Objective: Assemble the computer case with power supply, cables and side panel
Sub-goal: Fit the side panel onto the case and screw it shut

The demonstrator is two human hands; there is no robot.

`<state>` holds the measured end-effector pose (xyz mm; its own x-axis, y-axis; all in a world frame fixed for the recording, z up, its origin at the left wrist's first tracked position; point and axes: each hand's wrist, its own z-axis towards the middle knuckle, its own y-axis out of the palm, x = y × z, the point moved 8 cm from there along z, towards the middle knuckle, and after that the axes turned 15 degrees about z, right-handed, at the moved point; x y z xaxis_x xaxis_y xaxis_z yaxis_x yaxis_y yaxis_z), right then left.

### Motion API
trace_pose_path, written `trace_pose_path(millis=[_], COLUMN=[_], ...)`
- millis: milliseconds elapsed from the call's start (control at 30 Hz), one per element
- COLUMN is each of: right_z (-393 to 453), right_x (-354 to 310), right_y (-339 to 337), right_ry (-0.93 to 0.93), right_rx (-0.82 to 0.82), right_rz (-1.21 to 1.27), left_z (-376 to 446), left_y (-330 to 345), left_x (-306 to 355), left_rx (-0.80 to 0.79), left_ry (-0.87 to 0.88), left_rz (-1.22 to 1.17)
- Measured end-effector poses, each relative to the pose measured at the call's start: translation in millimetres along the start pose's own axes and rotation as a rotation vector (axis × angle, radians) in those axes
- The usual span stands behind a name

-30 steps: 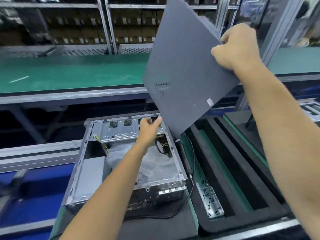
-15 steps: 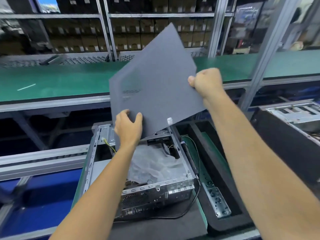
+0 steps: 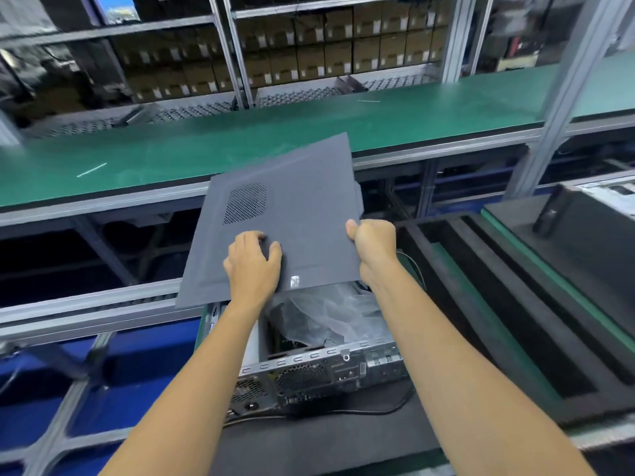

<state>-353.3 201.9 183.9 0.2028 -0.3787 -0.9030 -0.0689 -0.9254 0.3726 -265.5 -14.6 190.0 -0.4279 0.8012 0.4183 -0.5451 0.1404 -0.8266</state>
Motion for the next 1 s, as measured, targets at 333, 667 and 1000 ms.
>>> trace_pose_path(millis=[333, 667, 1000], right_z=[-72, -161, -233], right_x=[75, 119, 120], right_y=[-25, -30, 5], right_ry=[0.190, 0.344, 0.716], right_rx=[0.322, 0.392, -0.290], right_rz=[0.218, 0.225, -0.034], left_z=[-31, -53, -84], left_y=[25, 8, -9], left_x=[-17, -48, -70], left_rx=[-0.199, -0.201, -0.249], left_ry=[0.036, -0.085, -0.079], left_rz=[0.155, 0.319, 0.418])
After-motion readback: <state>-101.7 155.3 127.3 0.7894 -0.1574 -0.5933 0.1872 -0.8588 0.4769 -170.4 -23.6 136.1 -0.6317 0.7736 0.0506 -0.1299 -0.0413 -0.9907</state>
